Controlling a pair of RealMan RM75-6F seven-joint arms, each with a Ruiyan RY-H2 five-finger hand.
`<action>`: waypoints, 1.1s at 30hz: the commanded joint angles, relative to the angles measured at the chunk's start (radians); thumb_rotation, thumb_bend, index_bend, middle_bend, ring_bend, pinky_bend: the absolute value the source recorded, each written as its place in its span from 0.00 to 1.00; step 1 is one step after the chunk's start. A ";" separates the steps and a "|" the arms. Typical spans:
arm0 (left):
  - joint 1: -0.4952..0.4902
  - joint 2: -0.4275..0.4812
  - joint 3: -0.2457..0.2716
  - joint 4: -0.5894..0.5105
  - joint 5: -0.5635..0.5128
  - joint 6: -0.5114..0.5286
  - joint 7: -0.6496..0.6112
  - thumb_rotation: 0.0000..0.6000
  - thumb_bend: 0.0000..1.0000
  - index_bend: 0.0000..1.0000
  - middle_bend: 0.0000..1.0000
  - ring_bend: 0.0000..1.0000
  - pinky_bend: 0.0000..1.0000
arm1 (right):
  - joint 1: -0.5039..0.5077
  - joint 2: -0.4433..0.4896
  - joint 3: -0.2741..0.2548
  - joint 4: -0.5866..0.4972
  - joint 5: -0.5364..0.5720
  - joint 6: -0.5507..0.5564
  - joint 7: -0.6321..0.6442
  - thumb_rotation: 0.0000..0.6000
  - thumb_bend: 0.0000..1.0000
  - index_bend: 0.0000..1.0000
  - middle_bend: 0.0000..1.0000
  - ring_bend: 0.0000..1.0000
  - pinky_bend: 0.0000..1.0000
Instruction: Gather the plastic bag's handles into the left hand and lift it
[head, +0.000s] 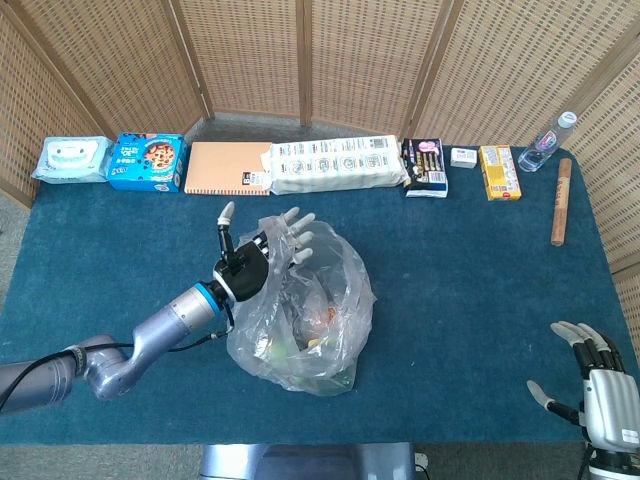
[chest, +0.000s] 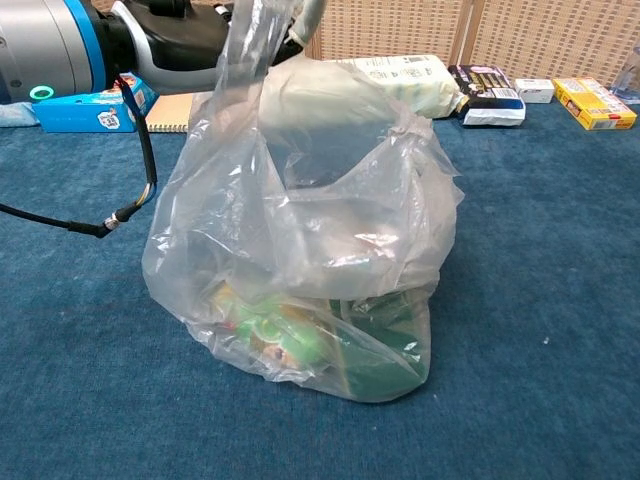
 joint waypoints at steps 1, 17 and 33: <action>0.034 -0.016 0.000 0.019 0.090 0.055 -0.022 0.00 0.21 0.38 0.51 0.54 0.61 | -0.001 0.001 0.000 0.001 0.000 0.002 0.002 1.00 0.17 0.20 0.23 0.17 0.11; 0.137 -0.088 0.110 0.326 0.456 0.611 -0.231 0.00 0.22 0.60 0.79 0.90 0.86 | 0.058 0.031 0.013 0.006 -0.002 -0.083 0.012 1.00 0.17 0.21 0.24 0.17 0.13; 0.074 0.108 0.143 0.120 0.423 0.516 0.098 0.00 0.22 0.60 0.80 0.87 0.74 | 0.168 -0.026 0.080 0.088 -0.010 -0.140 0.071 1.00 0.13 0.21 0.21 0.13 0.12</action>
